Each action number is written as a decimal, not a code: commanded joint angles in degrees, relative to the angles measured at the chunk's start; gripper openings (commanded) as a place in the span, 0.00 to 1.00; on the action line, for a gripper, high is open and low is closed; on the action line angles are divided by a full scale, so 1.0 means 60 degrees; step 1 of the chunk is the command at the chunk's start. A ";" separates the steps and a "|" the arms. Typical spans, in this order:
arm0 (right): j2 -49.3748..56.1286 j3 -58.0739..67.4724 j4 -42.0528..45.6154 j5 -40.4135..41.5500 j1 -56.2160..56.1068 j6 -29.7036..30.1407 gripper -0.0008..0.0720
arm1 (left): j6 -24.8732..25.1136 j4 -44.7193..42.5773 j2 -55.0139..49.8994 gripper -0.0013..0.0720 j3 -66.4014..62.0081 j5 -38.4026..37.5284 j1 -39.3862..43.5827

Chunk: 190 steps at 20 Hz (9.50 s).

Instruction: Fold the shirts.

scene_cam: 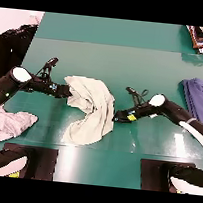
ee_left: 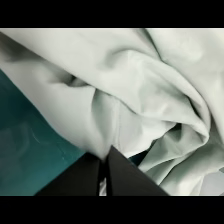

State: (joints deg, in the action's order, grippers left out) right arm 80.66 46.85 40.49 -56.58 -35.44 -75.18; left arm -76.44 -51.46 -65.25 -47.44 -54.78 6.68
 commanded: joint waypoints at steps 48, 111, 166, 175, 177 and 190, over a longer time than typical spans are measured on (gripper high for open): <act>0.0211 0.4830 0.7424 -0.2076 0.4499 -0.1643 0.03 | -0.0943 -0.4564 -0.3191 0.05 -0.5184 -0.0131 -0.0007; -0.2623 -0.3107 0.3435 -0.3056 0.9136 0.0375 0.42 | 0.0579 -0.0058 -0.0867 0.05 -0.0160 -0.1818 -0.2131; 0.3246 1.0091 0.5694 -0.2838 0.6561 -0.0219 0.03 | 0.0827 0.0313 -0.4441 0.05 -0.6743 0.0331 -0.1931; 0.2124 0.6131 0.5322 -0.2135 0.6561 -0.0219 0.03 | 0.0743 -0.0790 -0.4441 0.05 -0.4193 -0.0353 -0.1931; 0.2047 0.5530 0.4987 -0.1796 0.6561 -0.0219 0.03 | 0.0743 -0.0790 -0.4441 0.05 -0.3727 -0.0113 -0.1931; 0.0732 0.5537 0.4433 -0.3887 0.7504 -0.0211 0.56 | -0.0382 -0.2506 -0.2208 0.69 -0.2663 -0.2885 -0.2699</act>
State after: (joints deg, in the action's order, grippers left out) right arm 89.30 81.58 67.42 -76.25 7.27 -76.49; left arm -76.03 -61.10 -84.97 -68.10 -67.68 -8.14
